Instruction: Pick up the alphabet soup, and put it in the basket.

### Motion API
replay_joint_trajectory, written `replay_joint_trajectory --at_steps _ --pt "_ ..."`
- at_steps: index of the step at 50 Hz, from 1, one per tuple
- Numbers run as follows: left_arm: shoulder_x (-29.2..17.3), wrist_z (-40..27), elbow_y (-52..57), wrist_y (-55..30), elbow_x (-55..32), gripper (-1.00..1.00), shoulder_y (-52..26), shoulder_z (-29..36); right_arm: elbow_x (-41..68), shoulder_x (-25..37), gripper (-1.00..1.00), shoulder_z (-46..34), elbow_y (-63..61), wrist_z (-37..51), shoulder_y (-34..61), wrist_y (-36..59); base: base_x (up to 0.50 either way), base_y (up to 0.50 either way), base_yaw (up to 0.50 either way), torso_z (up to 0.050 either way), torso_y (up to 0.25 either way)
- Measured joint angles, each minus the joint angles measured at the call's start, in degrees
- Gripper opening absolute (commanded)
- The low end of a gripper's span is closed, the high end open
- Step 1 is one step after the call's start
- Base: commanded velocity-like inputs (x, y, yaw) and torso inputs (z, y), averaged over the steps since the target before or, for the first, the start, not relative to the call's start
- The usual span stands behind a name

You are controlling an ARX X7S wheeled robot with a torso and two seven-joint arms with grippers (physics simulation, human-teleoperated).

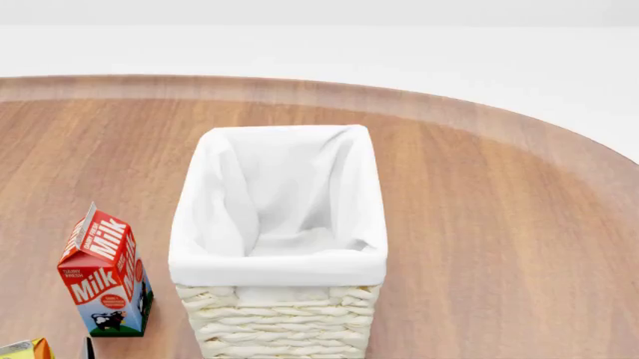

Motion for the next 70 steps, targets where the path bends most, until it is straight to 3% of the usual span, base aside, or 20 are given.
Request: replay_joint_trajectory --at_steps 47,59,70 --pt "-0.37 -0.45 0.02 -0.23 -0.23 1.0 -0.32 0.49 16.37 -0.09 -1.0 4.66 -3.3 1.36 0.86 -2.01 0.0 0.0 0.0 0.0 0.0" --pt "-0.51 -0.68 0.17 -0.27 -0.25 1.0 -0.27 0.51 19.07 -0.53 -1.0 6.38 -5.43 5.15 1.86 -1.18 0.0 0.0 0.0 0.001 0.0" --pt "-0.62 -0.82 0.11 -0.24 -0.4 1.0 -0.36 0.51 19.88 -1.27 -1.0 8.67 -9.16 14.35 5.3 2.98 0.0 0.0 0.0 0.0 0.001"
